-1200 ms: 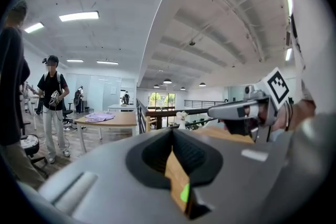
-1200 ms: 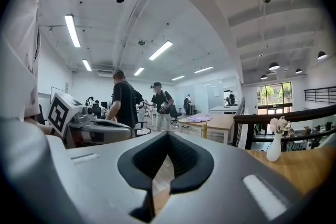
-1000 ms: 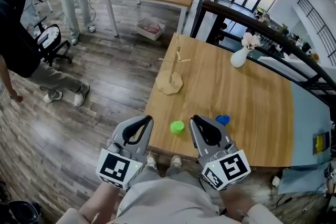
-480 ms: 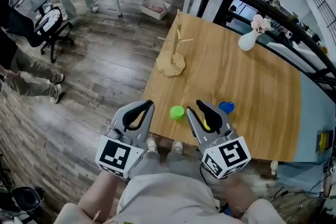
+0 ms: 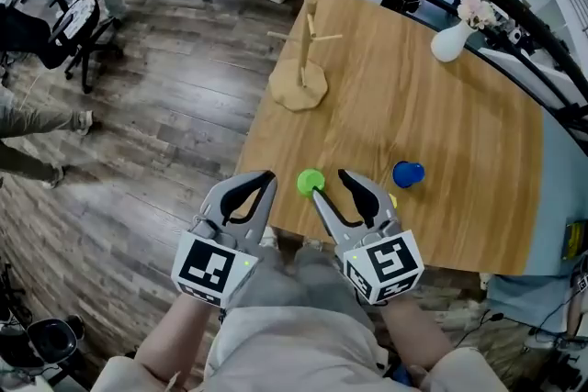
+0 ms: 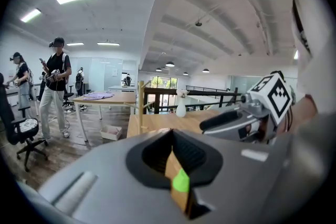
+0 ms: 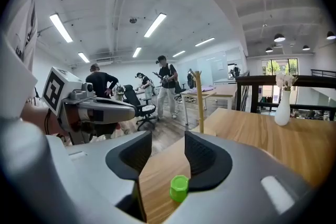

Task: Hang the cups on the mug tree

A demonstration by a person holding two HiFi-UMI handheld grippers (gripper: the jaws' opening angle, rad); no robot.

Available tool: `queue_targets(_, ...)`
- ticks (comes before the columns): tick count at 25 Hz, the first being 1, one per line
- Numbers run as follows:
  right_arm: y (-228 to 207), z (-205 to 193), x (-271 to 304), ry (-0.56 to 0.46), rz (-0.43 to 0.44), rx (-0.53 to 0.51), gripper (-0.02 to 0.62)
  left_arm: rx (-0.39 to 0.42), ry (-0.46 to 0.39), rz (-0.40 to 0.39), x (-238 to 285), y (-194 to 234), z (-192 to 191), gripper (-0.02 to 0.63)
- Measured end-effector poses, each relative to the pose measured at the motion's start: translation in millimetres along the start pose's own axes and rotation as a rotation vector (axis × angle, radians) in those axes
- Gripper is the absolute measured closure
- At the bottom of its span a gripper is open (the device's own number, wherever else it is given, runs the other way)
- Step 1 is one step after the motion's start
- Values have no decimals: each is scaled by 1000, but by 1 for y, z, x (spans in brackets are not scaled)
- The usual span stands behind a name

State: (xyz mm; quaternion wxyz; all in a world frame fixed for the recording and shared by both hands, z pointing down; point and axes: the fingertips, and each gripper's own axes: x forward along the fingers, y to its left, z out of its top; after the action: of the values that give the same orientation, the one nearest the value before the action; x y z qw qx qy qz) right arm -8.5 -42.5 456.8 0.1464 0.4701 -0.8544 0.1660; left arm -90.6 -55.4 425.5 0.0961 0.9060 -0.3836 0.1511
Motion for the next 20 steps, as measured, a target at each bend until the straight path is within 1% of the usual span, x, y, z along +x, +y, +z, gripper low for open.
queue_targets(5,-16,-46,23,59,-15,19,387,2,42,-21,26,-1,-37,604)
queue_targets(10,-25,-84,44,122,-18,28,356,-16,88,-40,50,0,-74,604)
queue_targets(15,-28,-115,60,198,-32,-10,336,-46,126,-57,57,-2,-104,604)
queue_targets(20,-23,-146,76,256,-43,-98,324,-50,166,-67,65,0,-137,604)
